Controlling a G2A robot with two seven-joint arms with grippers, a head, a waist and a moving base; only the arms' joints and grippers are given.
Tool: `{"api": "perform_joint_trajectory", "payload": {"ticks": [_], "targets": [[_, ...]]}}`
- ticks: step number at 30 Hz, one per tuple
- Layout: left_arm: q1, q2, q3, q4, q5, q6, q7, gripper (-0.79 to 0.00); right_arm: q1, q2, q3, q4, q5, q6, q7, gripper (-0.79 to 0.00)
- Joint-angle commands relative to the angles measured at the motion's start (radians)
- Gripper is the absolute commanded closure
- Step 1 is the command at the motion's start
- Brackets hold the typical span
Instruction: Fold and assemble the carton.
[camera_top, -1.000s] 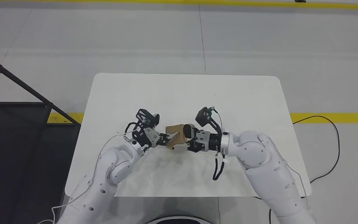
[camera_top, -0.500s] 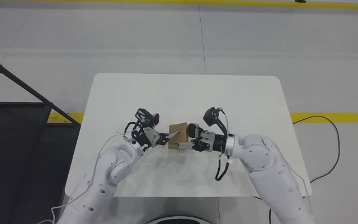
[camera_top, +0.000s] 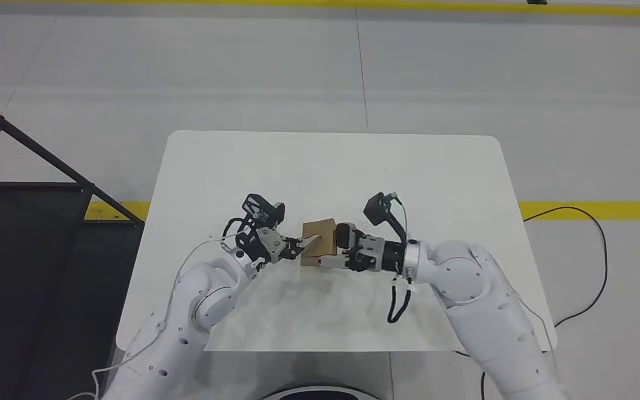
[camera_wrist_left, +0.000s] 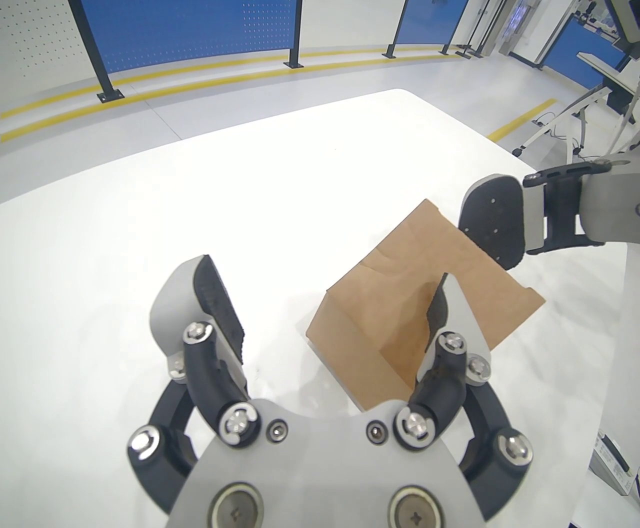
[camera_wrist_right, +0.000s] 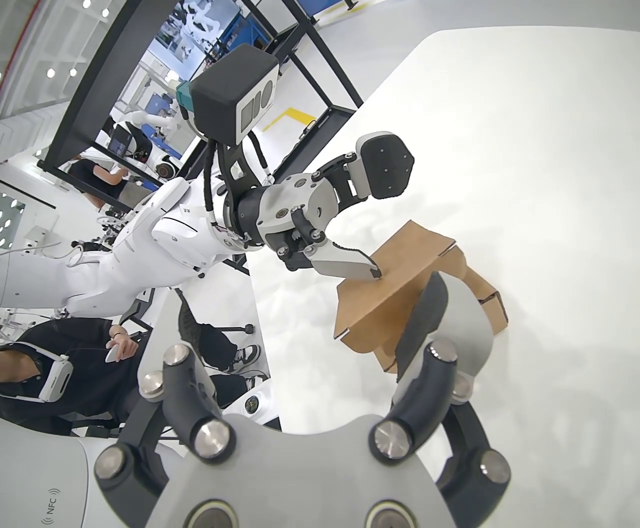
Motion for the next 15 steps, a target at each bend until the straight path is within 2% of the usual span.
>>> {"api": "perform_joint_trajectory", "payload": {"ticks": [1, 15], "targets": [[-0.001, -0.001, 0.004, 0.001, 0.003, 0.001, 0.0, -0.785, 0.003, 0.001, -0.005, 0.002, -0.002, 0.002, 0.004, -0.785], [-0.013, -0.008, 0.024, 0.011, 0.012, 0.007, -0.004, -0.785, 0.019, 0.006, -0.028, 0.018, -0.009, 0.009, 0.009, -0.785]]}}
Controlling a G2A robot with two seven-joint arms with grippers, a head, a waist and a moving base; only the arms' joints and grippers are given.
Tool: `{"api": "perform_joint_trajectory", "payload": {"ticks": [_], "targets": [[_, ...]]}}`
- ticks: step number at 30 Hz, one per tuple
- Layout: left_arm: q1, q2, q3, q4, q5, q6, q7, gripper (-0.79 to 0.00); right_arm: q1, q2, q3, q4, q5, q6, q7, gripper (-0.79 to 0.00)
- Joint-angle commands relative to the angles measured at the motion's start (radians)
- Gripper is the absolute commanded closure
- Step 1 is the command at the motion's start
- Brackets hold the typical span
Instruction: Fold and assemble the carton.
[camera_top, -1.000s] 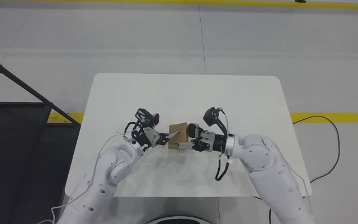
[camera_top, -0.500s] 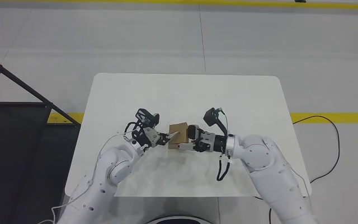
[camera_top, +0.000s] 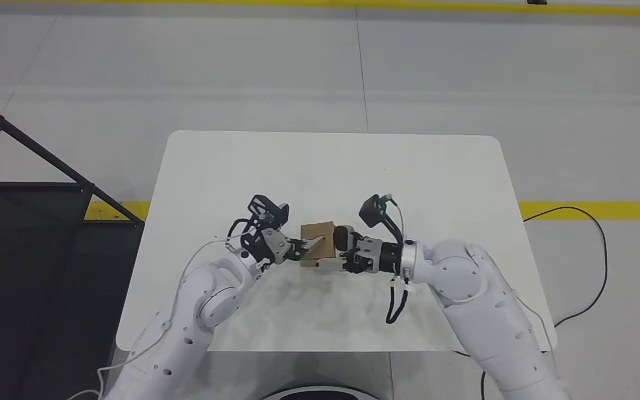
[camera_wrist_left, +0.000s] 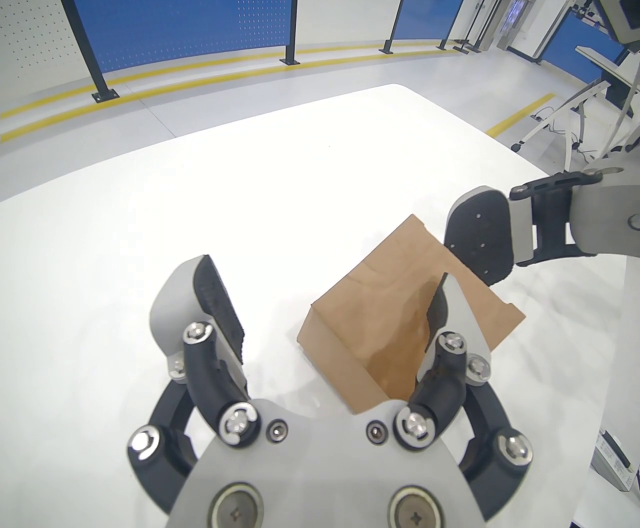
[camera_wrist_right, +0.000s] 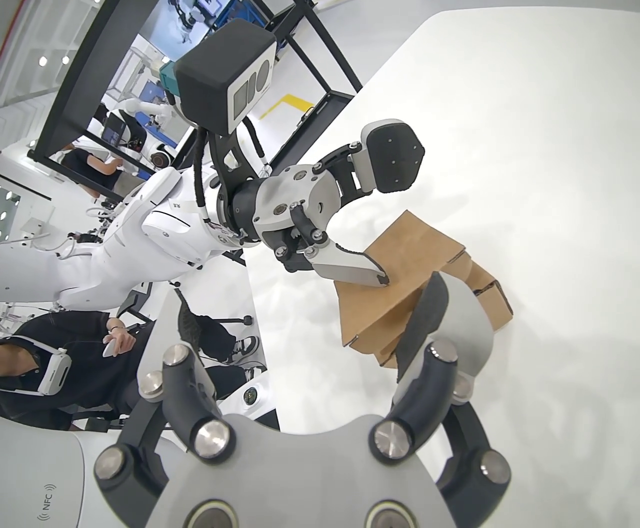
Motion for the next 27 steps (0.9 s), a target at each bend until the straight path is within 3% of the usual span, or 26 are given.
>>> {"api": "perform_joint_trajectory", "payload": {"ticks": [1, 27], "targets": [[-0.001, -0.001, 0.001, 0.001, 0.0, 0.0, -0.001, -0.785, 0.003, 0.0, -0.003, 0.002, 0.0, 0.001, 0.0, -0.785], [-0.009, -0.008, 0.008, 0.012, 0.004, 0.0, -0.005, -0.785, 0.02, 0.01, -0.028, 0.024, 0.03, -0.002, 0.006, -0.785]]}}
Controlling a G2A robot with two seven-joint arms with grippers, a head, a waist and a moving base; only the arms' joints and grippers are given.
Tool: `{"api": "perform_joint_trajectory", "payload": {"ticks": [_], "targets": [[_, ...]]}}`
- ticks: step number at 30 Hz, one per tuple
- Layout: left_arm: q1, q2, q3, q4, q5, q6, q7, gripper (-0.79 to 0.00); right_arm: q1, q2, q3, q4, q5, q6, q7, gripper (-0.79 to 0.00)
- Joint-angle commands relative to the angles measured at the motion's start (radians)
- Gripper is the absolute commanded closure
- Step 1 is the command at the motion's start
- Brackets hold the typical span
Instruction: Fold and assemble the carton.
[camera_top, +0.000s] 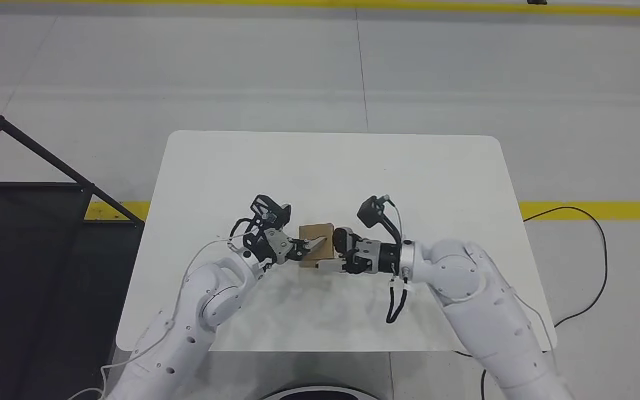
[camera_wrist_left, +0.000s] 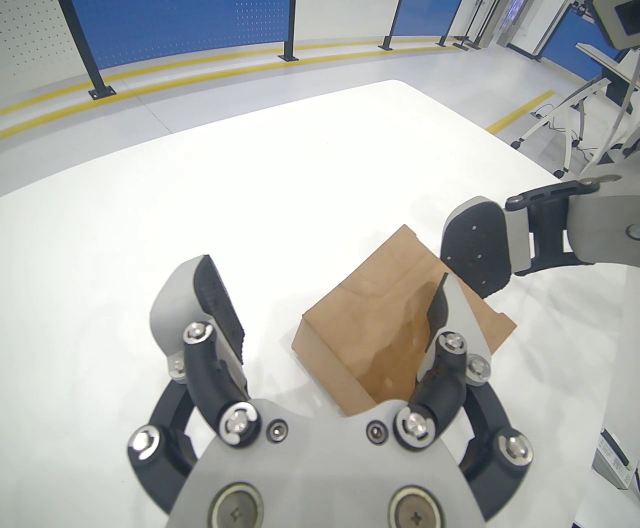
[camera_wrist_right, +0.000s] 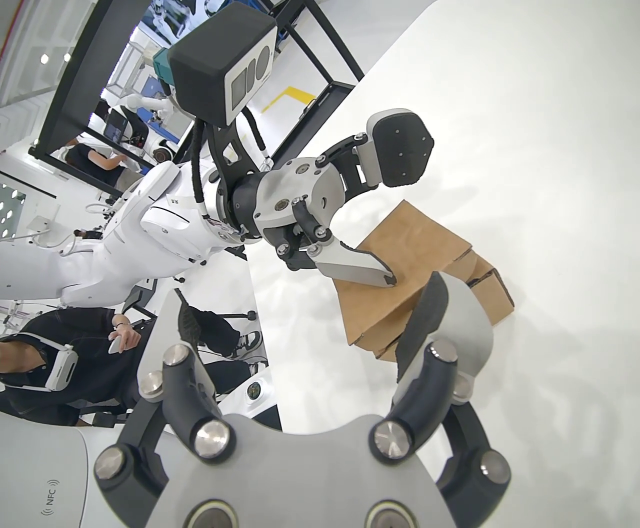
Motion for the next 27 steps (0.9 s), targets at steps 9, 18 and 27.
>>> {"api": "perform_joint_trajectory", "payload": {"ticks": [9, 18, 27], "targets": [[0.0, -0.002, 0.003, -0.004, 0.004, 0.002, -0.001, -0.785, 0.006, 0.003, -0.007, 0.008, 0.012, -0.006, -0.004, -0.785], [0.0, -0.004, 0.003, -0.005, 0.006, 0.003, -0.003, -0.785, 0.005, 0.007, -0.014, 0.007, 0.036, -0.036, 0.0, -0.785], [0.002, -0.006, 0.0, -0.008, 0.003, 0.006, 0.0, -0.785, 0.002, 0.012, -0.01, 0.013, 0.065, -0.073, -0.004, -0.785]]}}
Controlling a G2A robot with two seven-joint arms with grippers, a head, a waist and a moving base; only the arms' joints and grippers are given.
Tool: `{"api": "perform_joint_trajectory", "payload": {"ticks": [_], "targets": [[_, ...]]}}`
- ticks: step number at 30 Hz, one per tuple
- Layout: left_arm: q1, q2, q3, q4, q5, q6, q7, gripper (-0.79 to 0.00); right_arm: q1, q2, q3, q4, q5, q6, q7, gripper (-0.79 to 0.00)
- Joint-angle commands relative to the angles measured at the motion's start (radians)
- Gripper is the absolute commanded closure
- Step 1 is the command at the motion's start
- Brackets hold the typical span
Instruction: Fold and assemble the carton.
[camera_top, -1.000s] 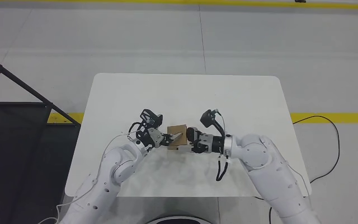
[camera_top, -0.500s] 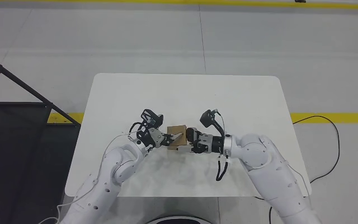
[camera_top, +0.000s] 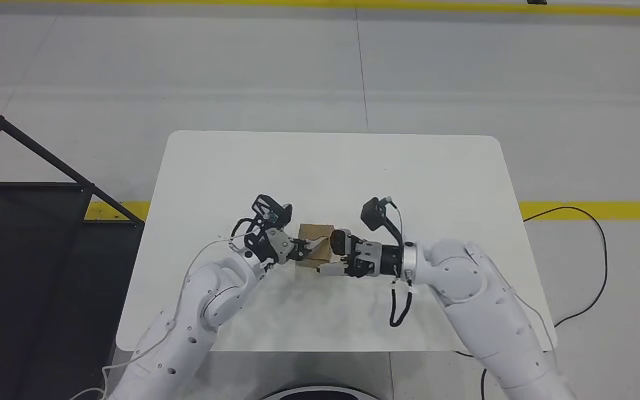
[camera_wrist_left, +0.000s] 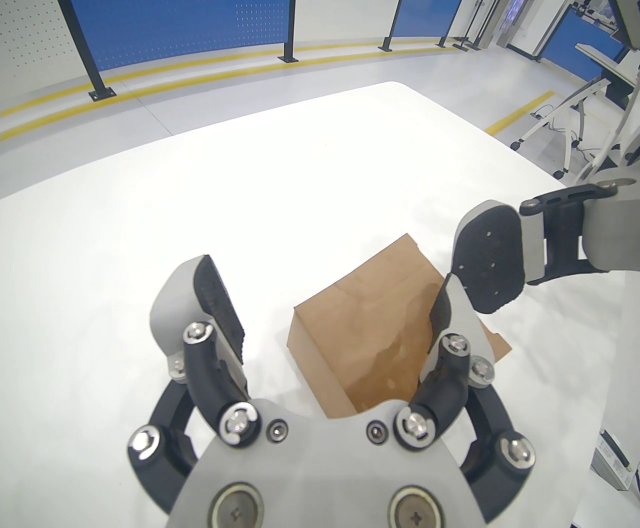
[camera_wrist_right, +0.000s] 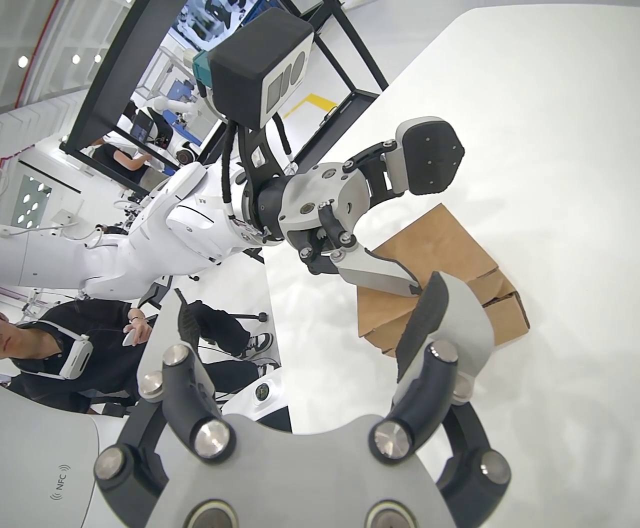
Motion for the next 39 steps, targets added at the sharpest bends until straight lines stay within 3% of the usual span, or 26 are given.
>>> {"api": "perform_joint_trajectory", "payload": {"ticks": [1, 20, 26, 39], "targets": [[0.001, 0.0, -0.002, -0.001, -0.002, 0.0, 0.002, -0.785, 0.001, 0.001, -0.001, 0.001, 0.002, -0.001, 0.001, -0.785], [0.008, 0.0, -0.025, 0.004, -0.013, -0.01, 0.014, -0.785, -0.053, 0.026, 0.054, -0.017, 0.043, -0.054, -0.012, -0.785], [0.007, -0.001, -0.025, 0.009, -0.015, -0.009, 0.015, -0.785, -0.023, 0.026, 0.022, -0.005, 0.053, -0.023, 0.051, -0.785], [0.006, -0.003, -0.025, 0.012, -0.013, -0.011, 0.017, -0.785, 0.042, 0.015, -0.046, 0.044, 0.065, -0.013, 0.064, -0.785]]}}
